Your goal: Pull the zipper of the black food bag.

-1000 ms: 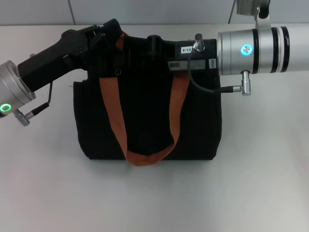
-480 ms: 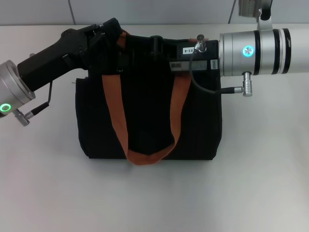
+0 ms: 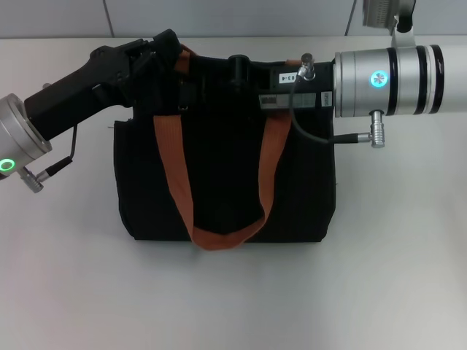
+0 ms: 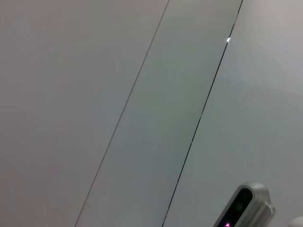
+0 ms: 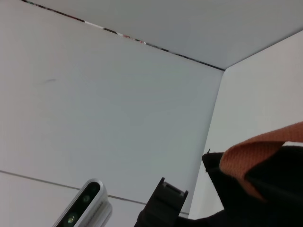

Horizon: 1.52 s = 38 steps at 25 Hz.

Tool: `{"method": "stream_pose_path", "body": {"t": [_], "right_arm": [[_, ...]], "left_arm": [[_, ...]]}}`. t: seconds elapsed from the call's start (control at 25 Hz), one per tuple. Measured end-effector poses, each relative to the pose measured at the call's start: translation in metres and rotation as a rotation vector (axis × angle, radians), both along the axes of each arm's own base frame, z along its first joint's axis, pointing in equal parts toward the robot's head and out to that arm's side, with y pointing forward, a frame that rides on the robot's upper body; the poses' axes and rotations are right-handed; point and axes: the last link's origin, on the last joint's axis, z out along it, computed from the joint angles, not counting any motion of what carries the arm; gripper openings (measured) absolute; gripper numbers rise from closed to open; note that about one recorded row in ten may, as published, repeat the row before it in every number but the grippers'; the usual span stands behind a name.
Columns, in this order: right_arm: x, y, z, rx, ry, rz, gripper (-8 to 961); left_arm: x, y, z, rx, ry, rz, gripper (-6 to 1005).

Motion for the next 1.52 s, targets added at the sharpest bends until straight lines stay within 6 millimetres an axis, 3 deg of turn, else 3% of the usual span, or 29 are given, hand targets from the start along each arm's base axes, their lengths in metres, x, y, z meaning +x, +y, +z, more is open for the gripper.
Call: {"method": "stream_pose_path", "body": {"t": [0.36,0.92,1.52], "right_arm": [[-0.0032,-0.0011,0.0012,-0.008,0.017,0.01,-2],[-0.0069,0.0014,-0.0027,-0.023,0.007,-0.014,115],[-0.0087,-0.0043,-0.0022,-0.05,0.027,0.007,115]], "left_arm": [[0.0012,0.0007,0.0,-0.002,-0.002,-0.003,57],[0.0018,0.0011,-0.0001,-0.003,-0.001,-0.004,59],[0.0015,0.0002,-0.0022,-0.009,-0.006,-0.001,61]]}}
